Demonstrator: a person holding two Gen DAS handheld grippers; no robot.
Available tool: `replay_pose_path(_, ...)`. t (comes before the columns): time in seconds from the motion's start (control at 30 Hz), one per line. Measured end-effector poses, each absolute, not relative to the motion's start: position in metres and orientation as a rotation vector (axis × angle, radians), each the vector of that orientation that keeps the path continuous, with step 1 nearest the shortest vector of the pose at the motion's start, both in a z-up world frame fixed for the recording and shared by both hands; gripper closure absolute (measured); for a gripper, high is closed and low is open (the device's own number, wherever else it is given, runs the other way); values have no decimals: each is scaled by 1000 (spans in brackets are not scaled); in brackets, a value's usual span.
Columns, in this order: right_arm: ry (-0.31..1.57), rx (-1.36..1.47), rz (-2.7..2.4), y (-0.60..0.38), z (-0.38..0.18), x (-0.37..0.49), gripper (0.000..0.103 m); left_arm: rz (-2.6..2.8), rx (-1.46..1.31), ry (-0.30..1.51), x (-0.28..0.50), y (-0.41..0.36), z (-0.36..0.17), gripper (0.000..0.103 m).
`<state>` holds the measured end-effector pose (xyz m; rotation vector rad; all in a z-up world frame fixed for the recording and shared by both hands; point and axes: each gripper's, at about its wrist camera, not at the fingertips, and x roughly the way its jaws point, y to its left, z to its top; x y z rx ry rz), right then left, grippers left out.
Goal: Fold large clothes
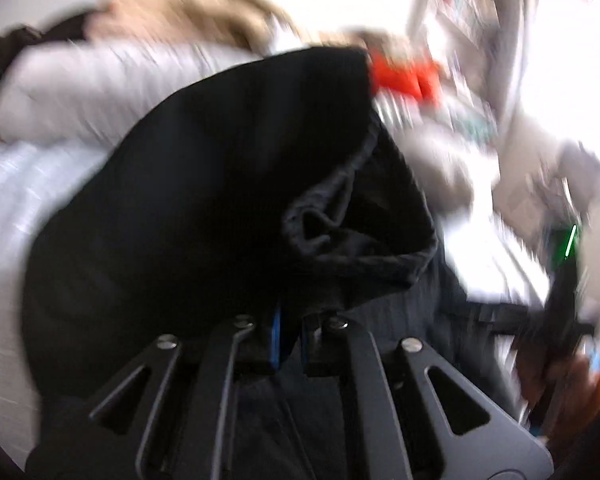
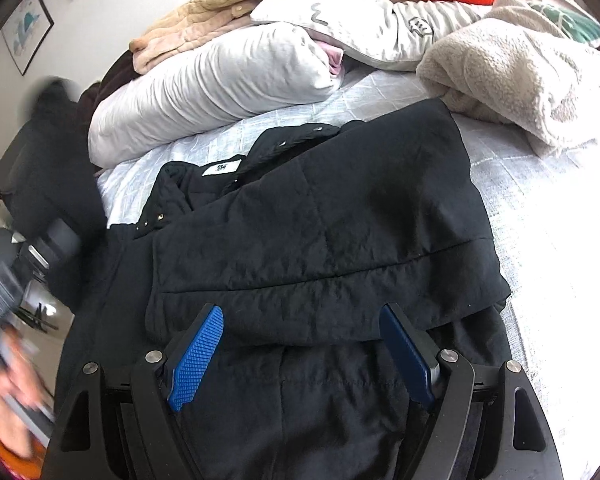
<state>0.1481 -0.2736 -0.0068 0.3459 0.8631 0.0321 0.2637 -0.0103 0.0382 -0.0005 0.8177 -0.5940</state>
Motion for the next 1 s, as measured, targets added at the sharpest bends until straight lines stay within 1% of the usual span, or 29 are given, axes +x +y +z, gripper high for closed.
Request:
replay_pose_path(0.1,864,348,36,-278,-8,147,20,-569,160,971,249,-33,-6,93)
replay_pose_path(0.17,865,349,47,-279,-8,146,20,-564,235,979,237,-34,-14,91)
replay_pose_path(0.3,871,386,104,-278,-7,149,20,-593,269,955,227,-14,2,90)
replay_pose_path(0.4,873,459,180,-274,-6,155,21,-607,287,942,222,9,18,89)
replay_pose_path(0.5,884,538,262,-265,-7,164,20,-613,308,955,216,20,21,89)
replay_pose_path(0.6,903,590,339,-252,-10,171,20,-618,360,975,207,28,13,89)
replay_pose_path(0.8,928,588,394,-225,-12,171,20,-611,447,977,187,30,-4,88)
replay_pose_path(1.0,1021,624,447,-198,-38,180,20,-595,438,978,184,31,-8,88)
